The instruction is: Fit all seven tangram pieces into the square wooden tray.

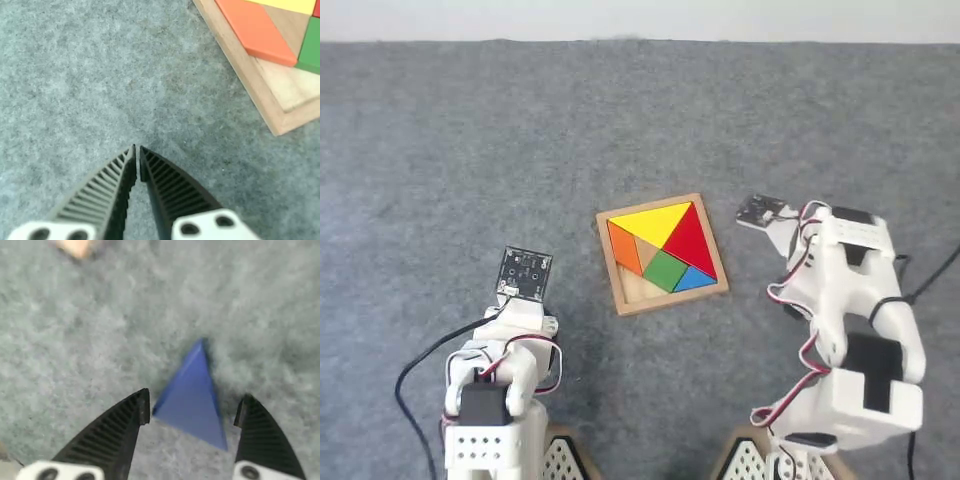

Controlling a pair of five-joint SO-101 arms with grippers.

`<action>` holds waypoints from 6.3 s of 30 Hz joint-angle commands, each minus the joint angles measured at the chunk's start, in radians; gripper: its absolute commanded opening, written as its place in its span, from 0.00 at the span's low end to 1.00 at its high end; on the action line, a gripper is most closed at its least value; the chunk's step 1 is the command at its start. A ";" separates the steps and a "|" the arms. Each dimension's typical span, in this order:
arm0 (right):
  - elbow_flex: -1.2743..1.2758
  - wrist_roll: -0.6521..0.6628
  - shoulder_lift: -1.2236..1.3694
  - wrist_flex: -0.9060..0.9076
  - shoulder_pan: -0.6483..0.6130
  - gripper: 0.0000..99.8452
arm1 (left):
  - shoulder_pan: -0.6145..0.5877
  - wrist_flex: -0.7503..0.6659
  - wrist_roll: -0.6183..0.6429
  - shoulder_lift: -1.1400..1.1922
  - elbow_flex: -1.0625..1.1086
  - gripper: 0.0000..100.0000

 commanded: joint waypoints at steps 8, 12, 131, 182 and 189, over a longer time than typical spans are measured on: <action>0.049 0.091 0.001 -0.058 0.061 0.28 | -0.003 0.005 0.009 -0.020 -0.012 0.01; 0.101 0.092 -0.007 -0.124 0.067 0.27 | -0.003 0.005 0.009 -0.020 -0.012 0.01; 0.100 -0.875 -0.285 -0.133 -0.587 0.01 | -0.003 0.005 0.009 -0.020 -0.012 0.01; -0.471 -0.875 0.154 -0.038 -0.800 0.01 | -0.003 0.005 0.009 -0.020 -0.012 0.01; -0.213 -0.867 -0.127 -0.044 -0.800 0.01 | -0.003 0.005 0.009 -0.020 -0.012 0.01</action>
